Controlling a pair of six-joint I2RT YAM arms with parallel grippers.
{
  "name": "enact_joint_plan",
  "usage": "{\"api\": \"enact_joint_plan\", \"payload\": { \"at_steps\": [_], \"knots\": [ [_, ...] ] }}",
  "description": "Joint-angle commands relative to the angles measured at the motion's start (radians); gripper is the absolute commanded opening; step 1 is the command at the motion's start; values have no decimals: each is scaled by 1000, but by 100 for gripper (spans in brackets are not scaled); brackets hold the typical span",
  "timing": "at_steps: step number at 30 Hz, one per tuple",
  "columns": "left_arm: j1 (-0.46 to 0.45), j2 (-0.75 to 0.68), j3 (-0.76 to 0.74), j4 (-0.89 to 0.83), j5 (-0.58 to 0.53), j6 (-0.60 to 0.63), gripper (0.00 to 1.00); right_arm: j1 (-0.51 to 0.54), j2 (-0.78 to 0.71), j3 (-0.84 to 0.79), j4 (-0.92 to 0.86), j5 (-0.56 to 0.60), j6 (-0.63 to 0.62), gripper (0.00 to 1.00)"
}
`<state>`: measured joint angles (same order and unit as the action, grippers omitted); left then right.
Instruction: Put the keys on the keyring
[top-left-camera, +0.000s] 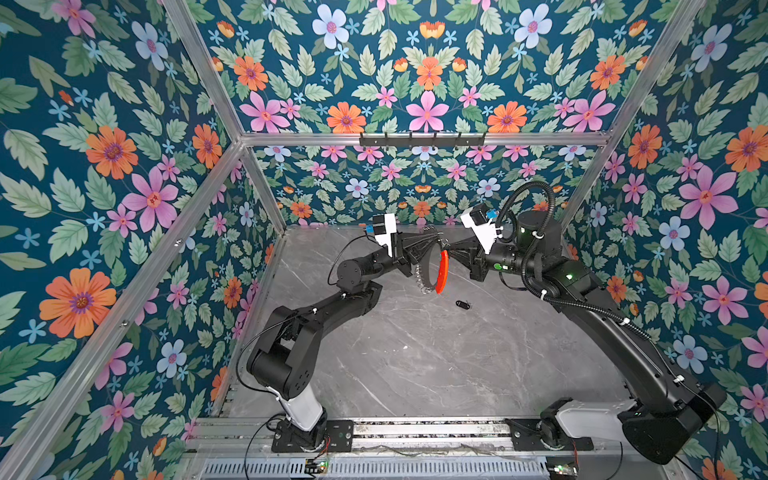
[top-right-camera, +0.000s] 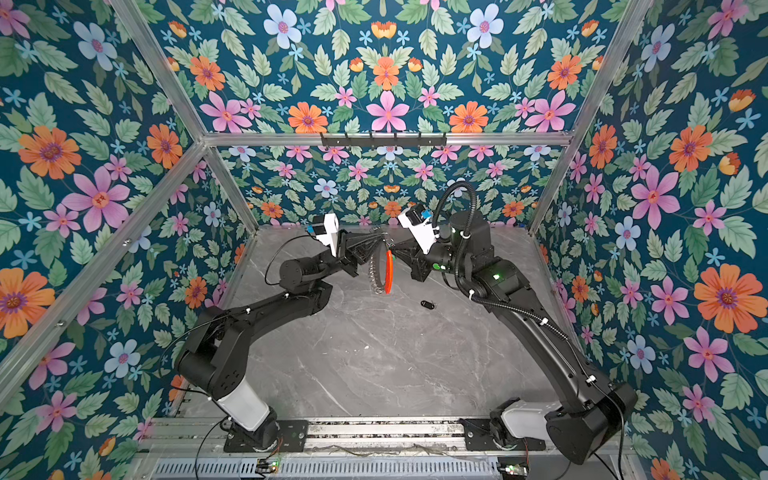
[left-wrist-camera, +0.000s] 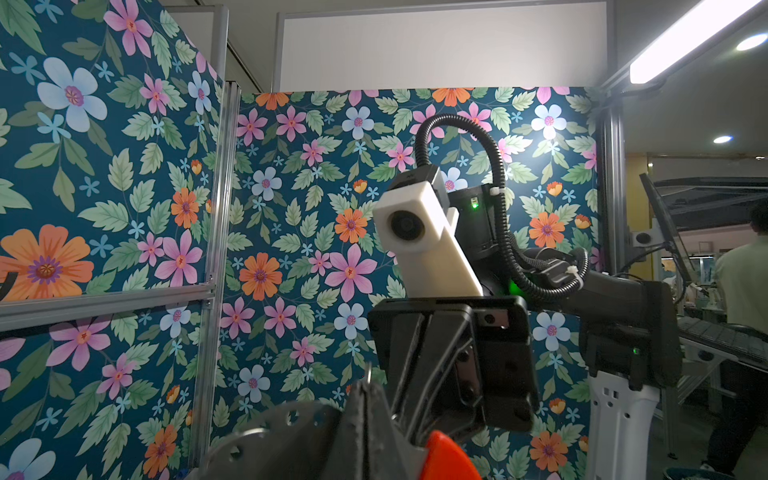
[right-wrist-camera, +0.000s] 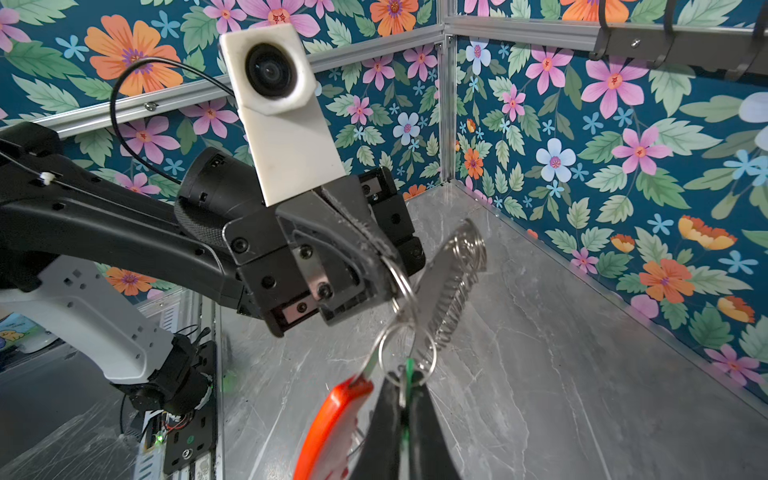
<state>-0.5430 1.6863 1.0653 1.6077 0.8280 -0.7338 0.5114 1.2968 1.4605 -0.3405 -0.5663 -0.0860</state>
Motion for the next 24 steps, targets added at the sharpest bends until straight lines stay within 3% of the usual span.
{"api": "enact_joint_plan", "payload": {
  "at_steps": [1, 13, 24],
  "knots": [
    [-2, 3, 14, 49, -5, -16, 0, 1, -3, 18, -7, 11, -21, 2],
    [-9, 26, 36, 51, 3, -28, 0, 1, 28, 66, -16, -16, -21, 1],
    [-8, 23, 36, 47, 7, -19, 0, -19, -16, 40, -12, 40, -26, 0]
  ]
}}
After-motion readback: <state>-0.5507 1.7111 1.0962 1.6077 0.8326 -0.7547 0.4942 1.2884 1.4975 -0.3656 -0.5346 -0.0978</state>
